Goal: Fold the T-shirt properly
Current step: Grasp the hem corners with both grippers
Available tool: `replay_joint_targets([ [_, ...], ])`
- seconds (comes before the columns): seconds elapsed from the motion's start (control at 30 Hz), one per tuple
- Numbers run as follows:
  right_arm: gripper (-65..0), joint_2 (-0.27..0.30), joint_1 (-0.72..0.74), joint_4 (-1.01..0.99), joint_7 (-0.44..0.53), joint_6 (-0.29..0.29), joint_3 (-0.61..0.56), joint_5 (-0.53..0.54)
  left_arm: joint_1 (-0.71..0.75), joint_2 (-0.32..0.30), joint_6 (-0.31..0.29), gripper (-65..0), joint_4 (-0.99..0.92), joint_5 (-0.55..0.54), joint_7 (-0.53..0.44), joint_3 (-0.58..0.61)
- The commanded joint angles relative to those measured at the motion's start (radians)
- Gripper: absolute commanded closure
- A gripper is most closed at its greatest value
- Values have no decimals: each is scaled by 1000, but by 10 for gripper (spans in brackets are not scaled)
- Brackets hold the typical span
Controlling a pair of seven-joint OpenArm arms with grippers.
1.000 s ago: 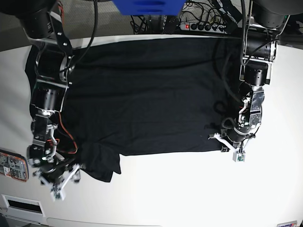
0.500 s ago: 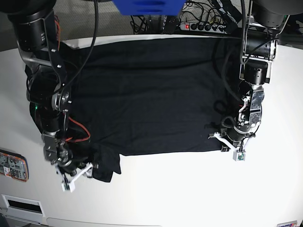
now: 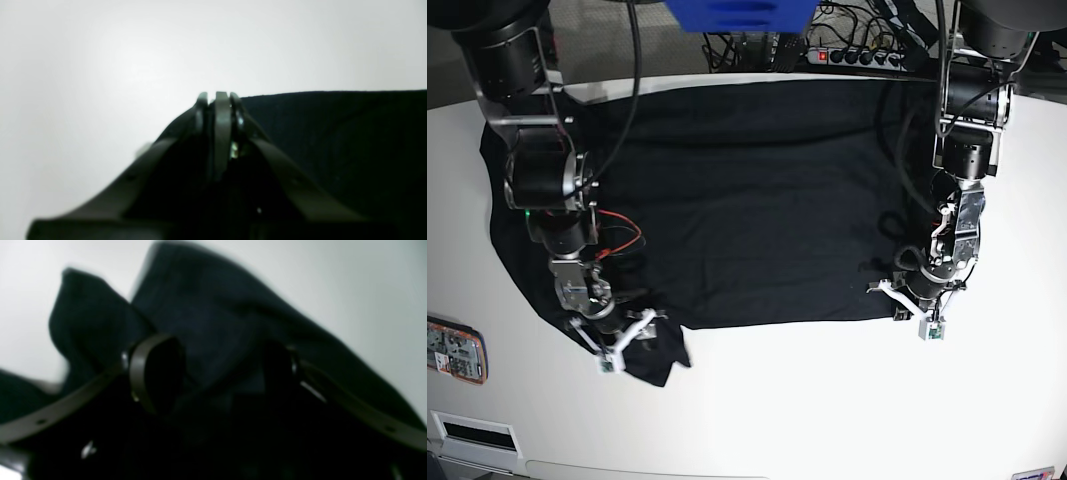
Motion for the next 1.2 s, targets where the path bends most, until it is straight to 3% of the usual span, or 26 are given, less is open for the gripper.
replay_joint_targets([
  [0.0,-412,4,10,3,-54,11,-1,-17,22,3,12,0,-15,31,146,11],
  [0.1,-401,4,9,4,-89,11,1,-14,30,3,12,0,-15,31,146,10],
  [0.17,-347,3,7,9,-115,11,1,-13,42,3,12,0,-14,31,146,5],
  [0.2,-300,3,-2,10,-124,11,1,-13,44,3,12,0,-12,31,146,5],
  [0.33,-15,3,-14,32,-129,11,1,-13,80,1,12,0,43,31,146,3],
  [0.37,0,1,-16,58,-129,10,1,-13,91,0,12,0,63,31,146,3],
  [0.47,0,-2,-66,155,-132,10,41,-11,113,-2,12,0,108,31,147,3],
  [0.67,0,-2,-208,439,-236,10,137,-14,117,-29,12,0,129,31,147,2],
  [1.03,0,-2,-255,834,-430,10,139,-14,77,-117,12,0,129,26,147,-3],
  [1.17,0,0,-304,948,-482,10,142,-14,91,-120,12,0,191,29,155,-87],
])
